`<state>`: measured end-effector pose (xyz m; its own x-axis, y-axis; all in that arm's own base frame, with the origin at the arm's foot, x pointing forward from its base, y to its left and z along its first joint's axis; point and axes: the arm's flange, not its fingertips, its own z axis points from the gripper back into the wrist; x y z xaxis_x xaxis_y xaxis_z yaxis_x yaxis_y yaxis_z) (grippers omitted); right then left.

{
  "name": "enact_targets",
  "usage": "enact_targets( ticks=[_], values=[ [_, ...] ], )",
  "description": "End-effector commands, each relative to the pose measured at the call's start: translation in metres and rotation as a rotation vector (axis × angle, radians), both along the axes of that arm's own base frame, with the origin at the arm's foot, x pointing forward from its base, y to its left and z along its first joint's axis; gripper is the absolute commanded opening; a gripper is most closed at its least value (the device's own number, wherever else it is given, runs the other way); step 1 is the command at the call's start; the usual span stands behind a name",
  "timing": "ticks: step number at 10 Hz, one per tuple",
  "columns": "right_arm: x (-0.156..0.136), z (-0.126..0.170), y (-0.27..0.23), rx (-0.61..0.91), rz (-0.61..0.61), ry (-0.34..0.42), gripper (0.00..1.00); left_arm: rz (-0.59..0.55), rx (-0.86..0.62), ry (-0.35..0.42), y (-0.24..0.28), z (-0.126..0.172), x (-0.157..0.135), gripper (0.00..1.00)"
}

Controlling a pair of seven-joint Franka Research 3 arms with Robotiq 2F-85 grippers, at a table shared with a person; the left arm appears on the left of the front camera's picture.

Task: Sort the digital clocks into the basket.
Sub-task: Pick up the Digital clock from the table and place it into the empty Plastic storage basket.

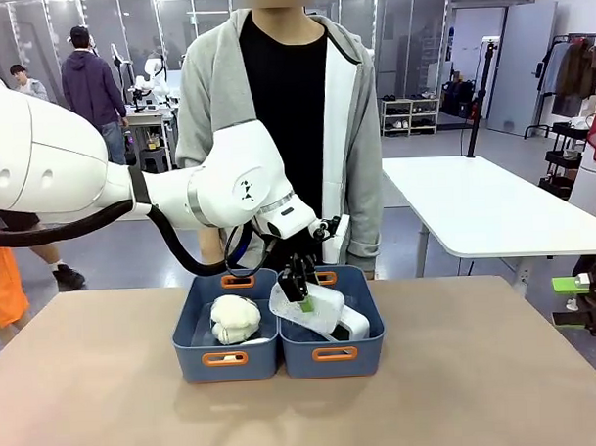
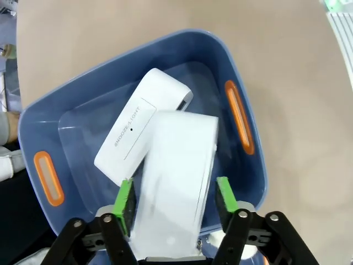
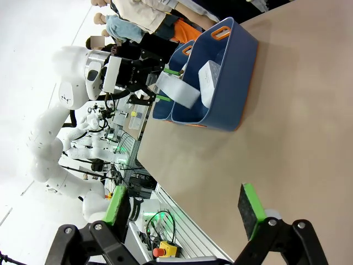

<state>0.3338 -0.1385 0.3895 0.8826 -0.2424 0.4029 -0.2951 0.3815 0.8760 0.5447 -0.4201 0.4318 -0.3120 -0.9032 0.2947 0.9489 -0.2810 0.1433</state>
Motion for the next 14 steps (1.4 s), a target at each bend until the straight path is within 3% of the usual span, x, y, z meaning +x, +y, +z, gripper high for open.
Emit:
enact_targets(
  ticks=[1,2,5,7,11,12,14],
  values=[
    [-0.002,0.003,0.0,0.005,0.003,0.006,1.0,0.011,-0.002,0.034,0.002,0.004,0.0,0.91],
    [-0.002,0.003,0.0,0.005,0.003,0.006,1.0,0.012,-0.003,0.031,0.003,0.006,-0.001,1.0],
    [-0.002,0.003,0.0,0.005,0.003,0.006,1.0,0.036,-0.007,0.027,0.01,0.015,-0.002,0.98],
    [-0.002,0.003,0.0,0.005,0.003,0.006,1.0,0.133,-0.017,0.091,0.021,0.026,-0.009,0.98],
    [-0.002,0.003,0.0,0.005,0.003,0.006,1.0,0.278,-0.079,0.106,0.041,0.033,-0.016,0.98],
    [-0.002,0.003,0.0,0.005,0.003,0.006,1.0,0.372,-0.065,0.159,0.046,0.035,-0.013,0.98],
    [-0.002,0.003,0.0,0.005,0.003,0.006,1.0,0.725,-0.11,0.261,0.069,0.055,-0.01,0.98]
  ],
)
